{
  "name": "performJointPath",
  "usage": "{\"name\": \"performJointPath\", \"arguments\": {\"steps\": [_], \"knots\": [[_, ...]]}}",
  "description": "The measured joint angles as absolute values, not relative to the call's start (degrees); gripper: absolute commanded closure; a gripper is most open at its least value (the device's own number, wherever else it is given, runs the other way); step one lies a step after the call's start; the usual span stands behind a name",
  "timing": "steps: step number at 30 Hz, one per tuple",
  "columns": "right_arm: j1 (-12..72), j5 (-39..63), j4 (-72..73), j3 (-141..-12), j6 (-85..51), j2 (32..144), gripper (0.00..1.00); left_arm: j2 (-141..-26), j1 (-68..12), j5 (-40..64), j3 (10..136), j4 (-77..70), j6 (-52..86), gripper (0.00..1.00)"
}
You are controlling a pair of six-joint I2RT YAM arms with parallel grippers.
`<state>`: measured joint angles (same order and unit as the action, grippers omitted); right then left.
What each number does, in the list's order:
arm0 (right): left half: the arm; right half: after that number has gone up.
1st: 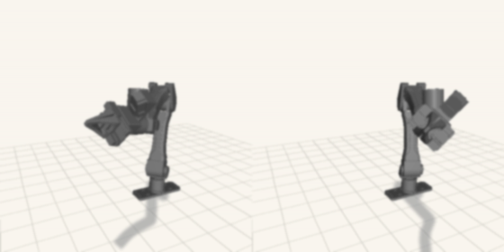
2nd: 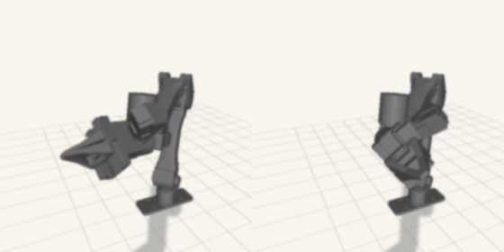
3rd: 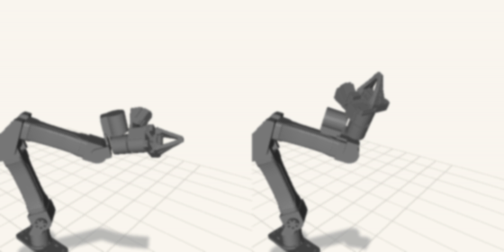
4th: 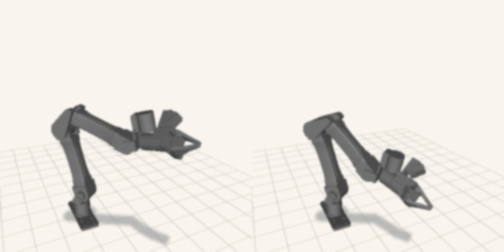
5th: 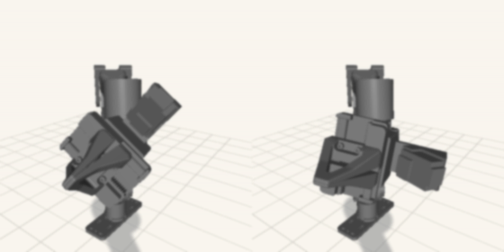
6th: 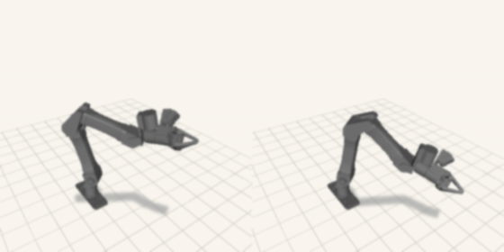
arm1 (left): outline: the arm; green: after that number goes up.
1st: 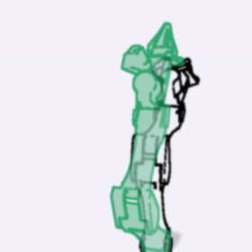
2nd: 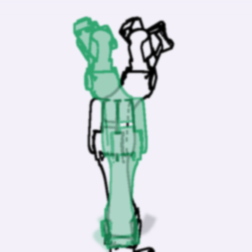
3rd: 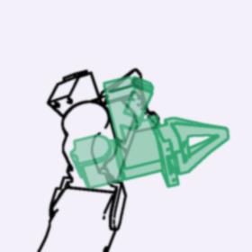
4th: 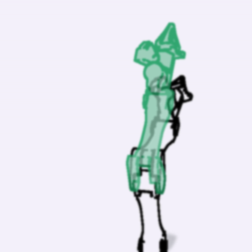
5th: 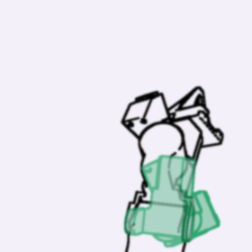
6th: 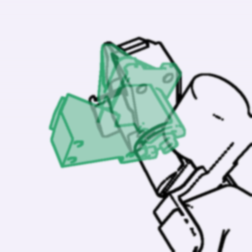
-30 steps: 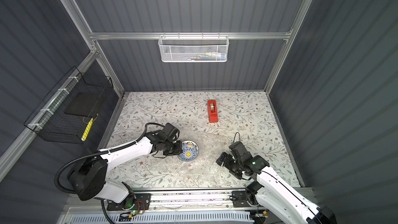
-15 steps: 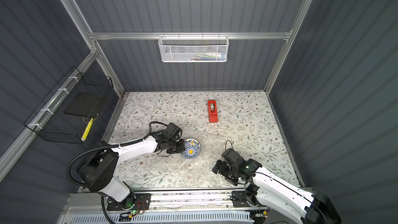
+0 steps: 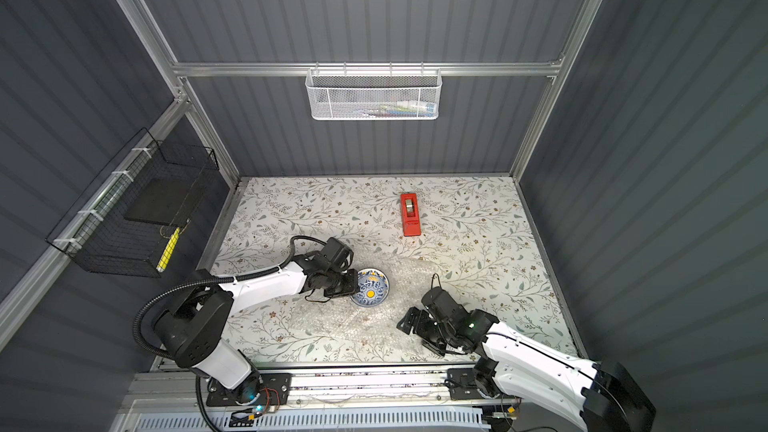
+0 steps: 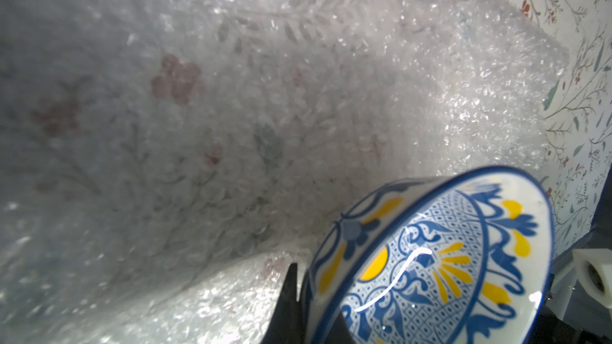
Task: Wrap bowls in bubble wrap
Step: Place the bowl on the bubble wrap.
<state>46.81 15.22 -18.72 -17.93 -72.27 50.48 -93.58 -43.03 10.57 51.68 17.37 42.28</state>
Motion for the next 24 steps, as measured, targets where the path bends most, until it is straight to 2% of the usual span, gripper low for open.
{"name": "performJointPath", "arguments": {"steps": [3,7,9,13,20,24], "knots": [[47.13,15.31,-16.67,-17.61,-72.88,51.13,0.15,-95.00,-43.11,10.55,51.68,17.74,42.37,0.69],[47.27,15.07,-15.53,-16.45,-73.45,50.33,0.24,-95.24,-43.11,10.13,51.68,18.20,42.83,0.52],[47.27,15.00,-15.05,-15.68,-73.87,49.65,0.31,-95.02,-43.11,9.72,51.72,18.24,42.94,0.46],[47.27,14.79,-14.57,-14.57,-74.41,48.75,0.43,-94.24,-43.11,7.84,51.99,19.29,43.05,0.39],[47.31,14.52,-13.76,-13.30,-74.83,47.37,0.63,-92.33,-43.11,4.03,52.51,21.41,43.09,0.36],[47.37,14.52,-12.80,-13.47,-74.26,47.44,0.84,-90.08,-43.11,1.54,52.51,22.61,43.09,0.34]]}}
